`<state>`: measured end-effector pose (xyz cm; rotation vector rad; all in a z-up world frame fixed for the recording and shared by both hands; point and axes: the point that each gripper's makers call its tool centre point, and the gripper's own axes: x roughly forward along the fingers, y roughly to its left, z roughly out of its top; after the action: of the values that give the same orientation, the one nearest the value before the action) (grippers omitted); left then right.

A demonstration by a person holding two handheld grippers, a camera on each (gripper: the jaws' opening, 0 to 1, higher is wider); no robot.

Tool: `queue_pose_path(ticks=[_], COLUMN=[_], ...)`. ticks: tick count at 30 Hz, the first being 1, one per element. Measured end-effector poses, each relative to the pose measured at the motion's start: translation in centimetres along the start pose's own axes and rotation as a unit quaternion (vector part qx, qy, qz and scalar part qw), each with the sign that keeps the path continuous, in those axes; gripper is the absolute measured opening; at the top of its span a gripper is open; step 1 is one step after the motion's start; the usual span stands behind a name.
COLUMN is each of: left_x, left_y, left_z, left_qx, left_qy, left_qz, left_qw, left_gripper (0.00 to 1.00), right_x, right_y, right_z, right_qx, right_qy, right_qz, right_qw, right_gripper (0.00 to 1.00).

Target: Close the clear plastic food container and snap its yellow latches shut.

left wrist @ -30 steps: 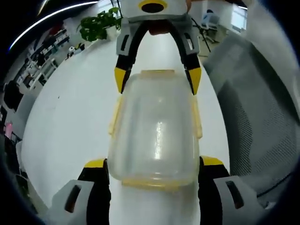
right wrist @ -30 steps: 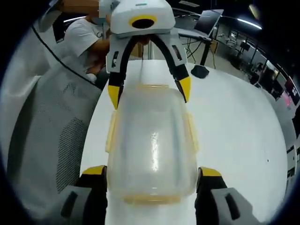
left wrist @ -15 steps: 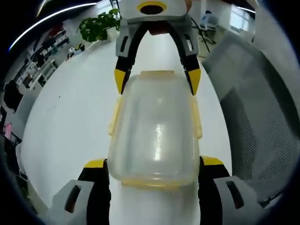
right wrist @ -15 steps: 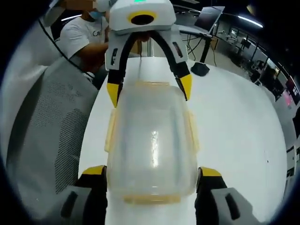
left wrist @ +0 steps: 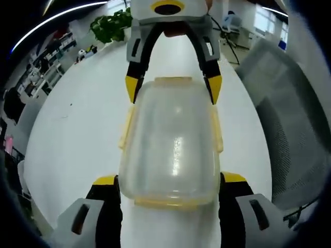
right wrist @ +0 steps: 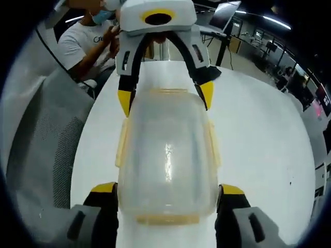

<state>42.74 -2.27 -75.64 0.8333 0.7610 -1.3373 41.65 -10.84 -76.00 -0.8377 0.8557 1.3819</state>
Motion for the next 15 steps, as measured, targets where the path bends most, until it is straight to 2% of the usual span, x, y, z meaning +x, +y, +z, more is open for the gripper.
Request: queue_pose_path(ticks=[12, 15], left_x=[0.6, 0.7], left_y=[4.6, 6.0], left_z=[0.3, 0.2], left_qx=[-0.004, -0.003], left_qy=[0.002, 0.005], left_qz=[0.0, 0.0], left_qw=[1.0, 1.0], left_gripper=[0.75, 0.75], right_x=[-0.1, -0.1], right_y=[-4.8, -6.1], right_z=[-0.1, -0.2], right_qx=[-0.005, -0.004], right_qy=[0.006, -0.003], right_qz=[0.003, 0.002], right_qw=[1.0, 1.0], right_gripper=[0.77, 0.77])
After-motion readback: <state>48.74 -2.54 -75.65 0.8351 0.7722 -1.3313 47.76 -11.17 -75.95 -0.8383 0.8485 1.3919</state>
